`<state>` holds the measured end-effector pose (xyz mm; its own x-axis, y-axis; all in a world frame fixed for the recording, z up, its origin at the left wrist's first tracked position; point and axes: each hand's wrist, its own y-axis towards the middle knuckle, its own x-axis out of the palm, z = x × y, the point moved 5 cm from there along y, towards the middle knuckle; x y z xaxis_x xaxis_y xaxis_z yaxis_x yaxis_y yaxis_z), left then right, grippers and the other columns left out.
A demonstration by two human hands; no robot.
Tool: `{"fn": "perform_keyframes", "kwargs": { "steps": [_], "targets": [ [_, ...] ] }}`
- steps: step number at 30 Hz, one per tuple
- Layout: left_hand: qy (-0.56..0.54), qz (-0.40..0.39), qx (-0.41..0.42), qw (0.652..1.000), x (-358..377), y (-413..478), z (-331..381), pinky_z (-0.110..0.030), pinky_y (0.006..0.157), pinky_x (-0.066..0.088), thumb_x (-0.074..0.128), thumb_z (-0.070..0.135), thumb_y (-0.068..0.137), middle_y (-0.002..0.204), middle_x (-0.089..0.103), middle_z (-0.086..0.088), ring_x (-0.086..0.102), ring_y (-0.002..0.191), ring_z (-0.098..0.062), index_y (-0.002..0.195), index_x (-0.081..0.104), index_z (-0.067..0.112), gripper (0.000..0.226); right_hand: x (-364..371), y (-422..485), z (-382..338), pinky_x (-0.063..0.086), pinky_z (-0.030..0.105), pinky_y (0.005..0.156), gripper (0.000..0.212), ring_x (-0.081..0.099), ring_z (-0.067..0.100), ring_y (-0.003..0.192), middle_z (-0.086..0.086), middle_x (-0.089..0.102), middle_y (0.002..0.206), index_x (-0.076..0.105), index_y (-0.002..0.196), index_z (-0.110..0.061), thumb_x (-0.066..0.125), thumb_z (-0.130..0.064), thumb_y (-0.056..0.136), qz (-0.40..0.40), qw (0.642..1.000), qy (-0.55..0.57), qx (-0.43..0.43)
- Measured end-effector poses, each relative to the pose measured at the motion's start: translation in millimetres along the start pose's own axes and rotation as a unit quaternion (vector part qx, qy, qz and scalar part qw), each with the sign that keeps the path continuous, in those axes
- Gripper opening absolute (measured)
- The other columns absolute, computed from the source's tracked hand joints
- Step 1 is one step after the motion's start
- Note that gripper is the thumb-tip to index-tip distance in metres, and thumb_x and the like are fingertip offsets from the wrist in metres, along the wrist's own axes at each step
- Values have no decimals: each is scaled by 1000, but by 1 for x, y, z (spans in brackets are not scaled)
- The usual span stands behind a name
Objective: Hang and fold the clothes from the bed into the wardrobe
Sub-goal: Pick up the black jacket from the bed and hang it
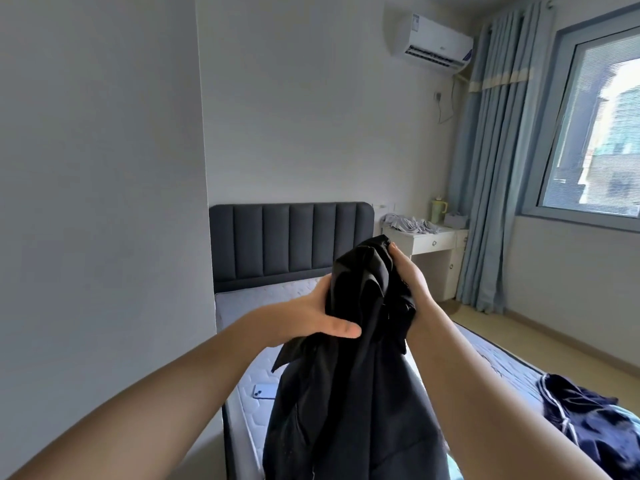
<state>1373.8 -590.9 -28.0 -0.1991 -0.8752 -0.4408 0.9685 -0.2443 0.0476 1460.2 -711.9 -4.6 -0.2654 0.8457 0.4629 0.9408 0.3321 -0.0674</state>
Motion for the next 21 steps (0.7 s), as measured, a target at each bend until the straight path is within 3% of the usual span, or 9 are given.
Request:
{"fn": "perform_keyframes", "kwargs": {
  "steps": [2,4,6,8,10,15,18,20,21],
  "targets": [
    [-6,53,2,999,-4,3,0,-18,83,47,70,11,73,113,56,15,55,103,0,127,37,38,69,-3,1,0,45,26,58,32,61,15,63,1,66,55,59,82,-13,47,-39,96,4,1000,-16,2],
    [-15,133,-16,991,-15,3,1,-19,67,49,58,2,84,81,64,10,61,73,-4,95,59,29,30,-12,3,-3,46,25,57,30,65,13,57,0,68,57,61,83,-14,52,-41,93,13,999,-39,-5],
    [-15,209,-57,976,-25,3,-4,-24,61,43,48,8,91,70,61,0,55,64,-14,78,62,18,21,-24,4,0,50,28,66,32,68,15,69,1,72,70,64,91,-14,59,-45,87,7,997,-75,2],
    [-23,256,-98,961,-29,2,-5,-24,61,45,45,14,93,74,62,-4,56,66,-17,81,63,14,21,-38,3,5,51,35,87,42,66,21,91,4,72,94,66,102,-14,63,-50,81,0,991,-133,21],
    [-35,263,-124,956,-30,2,0,-23,61,49,51,18,91,74,68,-4,62,64,-16,83,66,11,19,-50,3,8,48,35,94,39,65,20,94,3,70,100,67,99,-15,64,-49,80,-2,983,-179,30],
    [-127,237,-196,943,-25,-3,17,-32,79,55,48,25,88,90,73,-14,70,85,-26,82,76,6,35,-68,-5,21,47,16,47,31,60,14,48,1,65,60,62,68,-11,65,-38,84,-26,952,-304,23],
    [-165,253,-252,919,-16,-13,16,-33,76,54,43,23,90,85,72,-15,67,80,-28,81,72,2,37,-64,-7,28,47,30,75,13,58,21,76,5,60,81,60,87,-14,61,-27,86,-7,916,-400,-27],
    [-173,318,-286,887,-17,-28,12,-30,64,51,45,21,90,73,69,-11,63,67,-25,72,67,5,33,-55,-14,29,36,39,98,27,49,25,109,0,56,107,52,113,-24,56,-27,86,50,869,-487,-74],
    [-174,360,-297,867,-18,-37,11,-29,60,49,46,20,90,70,67,-9,61,64,-24,69,65,6,31,-44,-22,29,32,42,102,35,43,24,117,-2,52,115,47,120,-28,55,-30,86,54,875,-469,-109]
  ]
}}
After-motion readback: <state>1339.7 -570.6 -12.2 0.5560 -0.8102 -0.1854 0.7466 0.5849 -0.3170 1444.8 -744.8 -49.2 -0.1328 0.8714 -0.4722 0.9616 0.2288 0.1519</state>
